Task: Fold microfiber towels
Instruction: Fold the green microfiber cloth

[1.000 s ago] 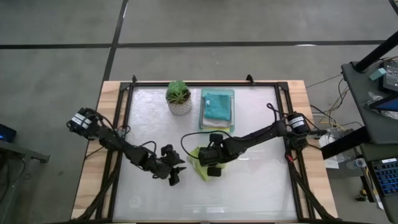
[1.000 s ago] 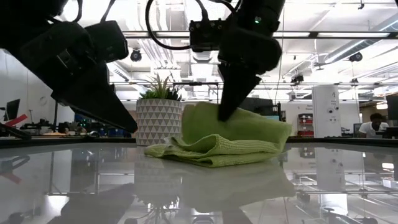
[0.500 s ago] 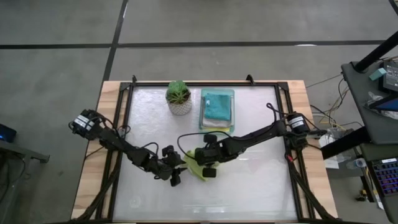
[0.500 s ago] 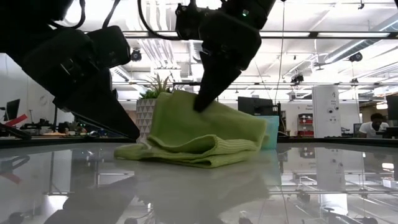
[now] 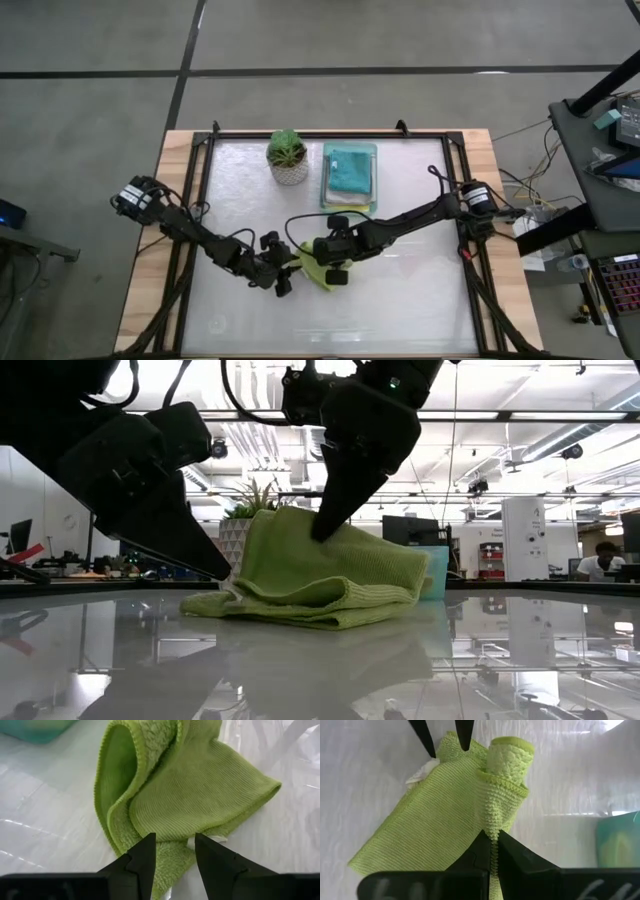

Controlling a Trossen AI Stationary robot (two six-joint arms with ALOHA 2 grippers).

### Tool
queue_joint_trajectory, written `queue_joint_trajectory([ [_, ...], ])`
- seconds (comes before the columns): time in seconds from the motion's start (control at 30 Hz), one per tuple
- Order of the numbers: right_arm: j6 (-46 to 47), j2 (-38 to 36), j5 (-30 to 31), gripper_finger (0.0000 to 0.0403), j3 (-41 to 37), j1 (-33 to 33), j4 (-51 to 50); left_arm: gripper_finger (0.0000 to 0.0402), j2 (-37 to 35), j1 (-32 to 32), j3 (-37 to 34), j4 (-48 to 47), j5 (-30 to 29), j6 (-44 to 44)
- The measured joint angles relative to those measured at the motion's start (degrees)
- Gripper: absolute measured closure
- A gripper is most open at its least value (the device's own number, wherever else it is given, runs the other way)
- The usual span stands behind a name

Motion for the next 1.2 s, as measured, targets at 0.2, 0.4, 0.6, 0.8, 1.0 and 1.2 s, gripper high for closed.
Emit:
queue_joint_trajectory([
  [0.2,0.0,0.0,0.0,0.0394,-0.3,0.0,0.0,0.0281,0.0,0.0,0.0,0.0,0.0,0.0],
  [0.4,0.3,0.0,0.0,0.0394,-1.3,0.0,0.1,0.0281,0.0,0.0,0.0,0.0,0.0,-0.1],
  [0.6,0.7,0.1,-0.1,0.0394,-1.6,0.0,0.0,0.0281,0.0,0.0,0.0,0.0,0.0,0.0],
  [0.8,0.7,0.1,-0.2,0.0394,-1.6,0.0,0.0,0.0281,0.0,0.1,0.0,-0.1,0.7,0.8],
  [1.0,0.7,0.1,-0.2,0.0394,-1.6,0.0,-1.3,0.0281,-0.1,0.1,0.0,-1.0,5.6,3.2],
  [1.2,3.7,0.1,0.0,0.0394,-0.2,-0.9,-5.4,0.0281,-0.2,0.1,-0.1,-4.7,6.1,3.4],
])
